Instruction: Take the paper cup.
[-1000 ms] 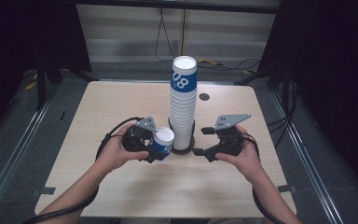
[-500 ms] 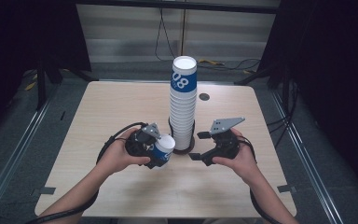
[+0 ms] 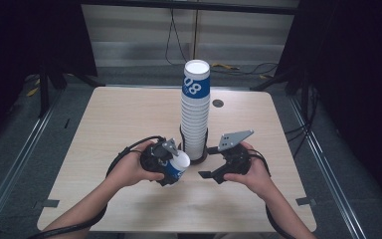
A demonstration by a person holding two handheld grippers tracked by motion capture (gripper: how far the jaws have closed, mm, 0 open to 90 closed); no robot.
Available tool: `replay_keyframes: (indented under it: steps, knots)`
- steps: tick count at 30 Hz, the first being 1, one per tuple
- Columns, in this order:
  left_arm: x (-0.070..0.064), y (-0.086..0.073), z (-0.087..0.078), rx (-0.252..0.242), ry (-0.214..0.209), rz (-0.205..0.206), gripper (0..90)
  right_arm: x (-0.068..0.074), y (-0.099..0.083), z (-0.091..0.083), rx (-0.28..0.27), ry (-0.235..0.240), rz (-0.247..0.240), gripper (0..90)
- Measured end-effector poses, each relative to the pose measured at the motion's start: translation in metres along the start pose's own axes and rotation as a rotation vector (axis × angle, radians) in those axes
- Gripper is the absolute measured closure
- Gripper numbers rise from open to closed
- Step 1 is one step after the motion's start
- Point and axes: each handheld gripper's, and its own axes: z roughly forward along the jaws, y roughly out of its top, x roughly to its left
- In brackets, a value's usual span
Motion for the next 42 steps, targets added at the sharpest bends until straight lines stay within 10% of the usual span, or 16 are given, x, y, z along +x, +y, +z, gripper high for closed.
replay_keyframes:
  steps: [42]
  knots:
    - [-0.011, 0.033, 0.009, 0.145, -0.031, 0.118, 22.7, 0.006, 0.003, 0.017, 0.021, 0.08, 0.006, 17.5]
